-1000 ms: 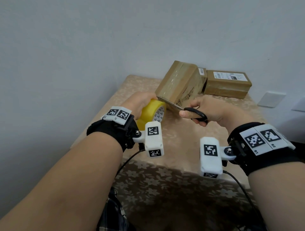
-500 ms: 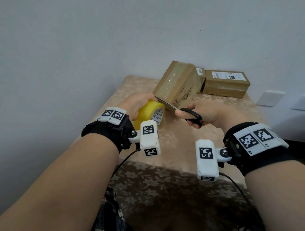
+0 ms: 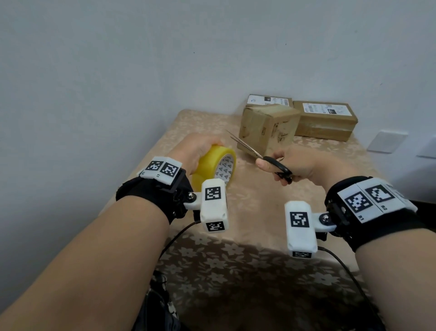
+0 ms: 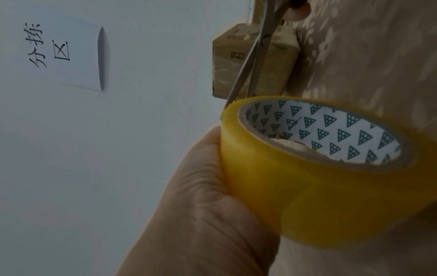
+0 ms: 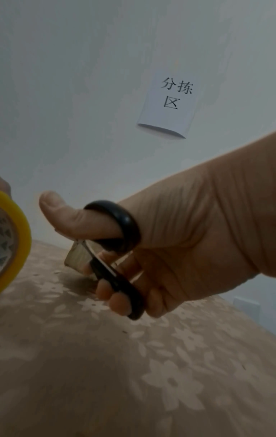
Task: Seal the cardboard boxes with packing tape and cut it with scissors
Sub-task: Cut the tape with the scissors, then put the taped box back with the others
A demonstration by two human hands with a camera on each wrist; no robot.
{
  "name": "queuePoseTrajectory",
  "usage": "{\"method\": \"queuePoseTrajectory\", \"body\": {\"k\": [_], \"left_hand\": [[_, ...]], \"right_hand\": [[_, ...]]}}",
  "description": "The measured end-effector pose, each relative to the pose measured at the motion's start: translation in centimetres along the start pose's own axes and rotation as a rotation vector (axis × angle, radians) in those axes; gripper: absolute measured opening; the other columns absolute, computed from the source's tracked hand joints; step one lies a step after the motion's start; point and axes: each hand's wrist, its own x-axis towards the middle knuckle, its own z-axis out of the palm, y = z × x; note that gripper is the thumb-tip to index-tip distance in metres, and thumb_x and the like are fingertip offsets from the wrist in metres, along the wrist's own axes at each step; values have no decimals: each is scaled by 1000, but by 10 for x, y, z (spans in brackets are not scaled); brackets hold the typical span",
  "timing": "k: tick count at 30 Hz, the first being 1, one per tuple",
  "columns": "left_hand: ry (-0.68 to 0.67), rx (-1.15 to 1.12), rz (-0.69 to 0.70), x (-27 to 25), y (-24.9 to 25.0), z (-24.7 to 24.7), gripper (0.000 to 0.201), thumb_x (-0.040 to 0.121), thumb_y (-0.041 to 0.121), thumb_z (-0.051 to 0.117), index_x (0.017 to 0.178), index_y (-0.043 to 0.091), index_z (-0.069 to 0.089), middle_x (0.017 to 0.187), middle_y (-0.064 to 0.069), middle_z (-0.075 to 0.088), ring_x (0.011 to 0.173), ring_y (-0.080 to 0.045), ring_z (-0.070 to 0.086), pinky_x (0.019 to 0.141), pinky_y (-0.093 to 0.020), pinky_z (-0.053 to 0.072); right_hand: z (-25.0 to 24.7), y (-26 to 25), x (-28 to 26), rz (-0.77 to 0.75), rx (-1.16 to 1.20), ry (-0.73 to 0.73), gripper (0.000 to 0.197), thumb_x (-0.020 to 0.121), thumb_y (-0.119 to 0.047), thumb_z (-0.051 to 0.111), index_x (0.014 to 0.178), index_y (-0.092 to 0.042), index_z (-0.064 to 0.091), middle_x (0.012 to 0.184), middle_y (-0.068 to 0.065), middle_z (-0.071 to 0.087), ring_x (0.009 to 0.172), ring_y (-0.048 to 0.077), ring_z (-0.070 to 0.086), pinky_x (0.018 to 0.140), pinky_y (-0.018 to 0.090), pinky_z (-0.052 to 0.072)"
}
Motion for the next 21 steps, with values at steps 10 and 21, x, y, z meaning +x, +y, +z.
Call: {"method": "queuePoseTrajectory", "body": {"k": [10,21], "left_hand": [[-39,139,310,-3,-3,-3,25,71,18,78,91,20,63,100,-5,68,91,-21,63,79,-34,53],[-122,119,658,-3,3,13,18,84,5,64,82,22,58,75,1,64,69,-7,60,71,-22,49]], "right_hand": [[1,28,5,198,-605,-41,60,87,-29,67,139,-9,45,137,9,50,120,27,51,97,34,42],[33,-25,5,-246,290,204,33,93,-31,61,104,-1,71,88,14,70,75,17,67,70,22,57]]}}
